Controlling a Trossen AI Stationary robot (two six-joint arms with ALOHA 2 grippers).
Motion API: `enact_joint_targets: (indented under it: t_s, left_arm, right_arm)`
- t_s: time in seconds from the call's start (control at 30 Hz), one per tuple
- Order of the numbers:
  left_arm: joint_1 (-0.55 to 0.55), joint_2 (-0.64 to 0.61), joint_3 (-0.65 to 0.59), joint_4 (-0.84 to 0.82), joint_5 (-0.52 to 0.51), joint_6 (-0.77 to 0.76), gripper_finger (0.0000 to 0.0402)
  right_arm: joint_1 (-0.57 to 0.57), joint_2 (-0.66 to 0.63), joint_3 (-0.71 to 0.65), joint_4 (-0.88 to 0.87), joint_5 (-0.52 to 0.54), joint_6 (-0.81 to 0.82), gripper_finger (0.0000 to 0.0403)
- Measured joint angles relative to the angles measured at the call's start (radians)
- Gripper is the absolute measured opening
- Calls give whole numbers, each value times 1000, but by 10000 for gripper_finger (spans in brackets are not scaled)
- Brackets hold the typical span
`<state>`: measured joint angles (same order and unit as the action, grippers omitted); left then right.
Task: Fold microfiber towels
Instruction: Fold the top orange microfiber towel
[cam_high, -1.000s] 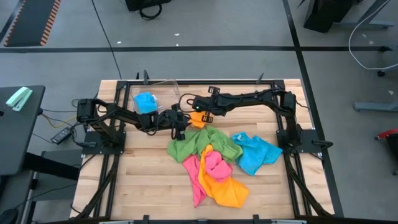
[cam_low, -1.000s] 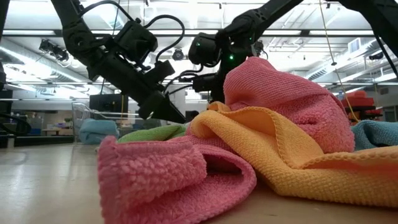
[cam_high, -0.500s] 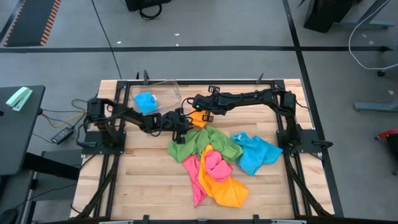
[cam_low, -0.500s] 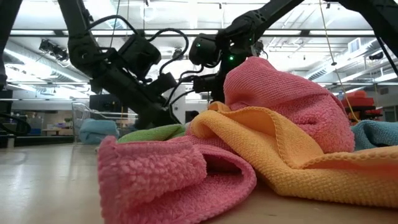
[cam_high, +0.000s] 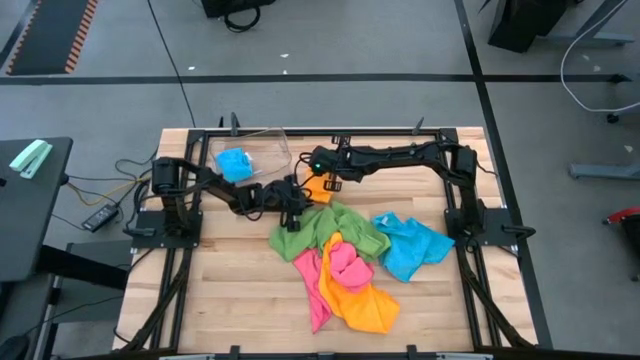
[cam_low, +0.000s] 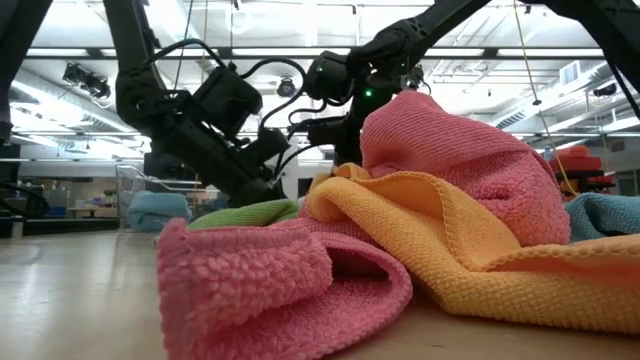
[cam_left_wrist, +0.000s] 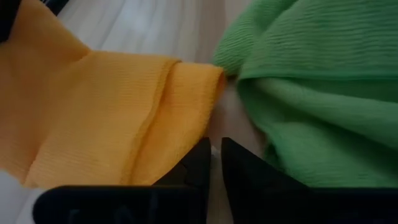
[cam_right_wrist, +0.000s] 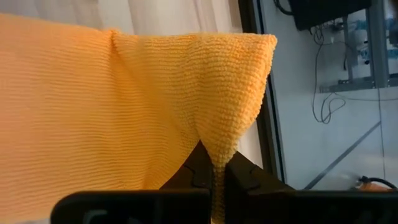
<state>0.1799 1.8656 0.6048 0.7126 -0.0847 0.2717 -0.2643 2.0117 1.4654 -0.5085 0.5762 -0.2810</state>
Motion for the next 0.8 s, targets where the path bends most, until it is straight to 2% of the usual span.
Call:
enact_joint_targets:
  t_s: [0.47, 0.8]
  left_arm:
    - [8, 0, 0, -6, 2, -7, 39]
    - [8, 0, 0, -8, 0, -21, 31]
  right_arm:
    - [71, -1, 0, 38, -74, 16, 12]
    - [135, -2, 0, 46, -80, 25, 12]
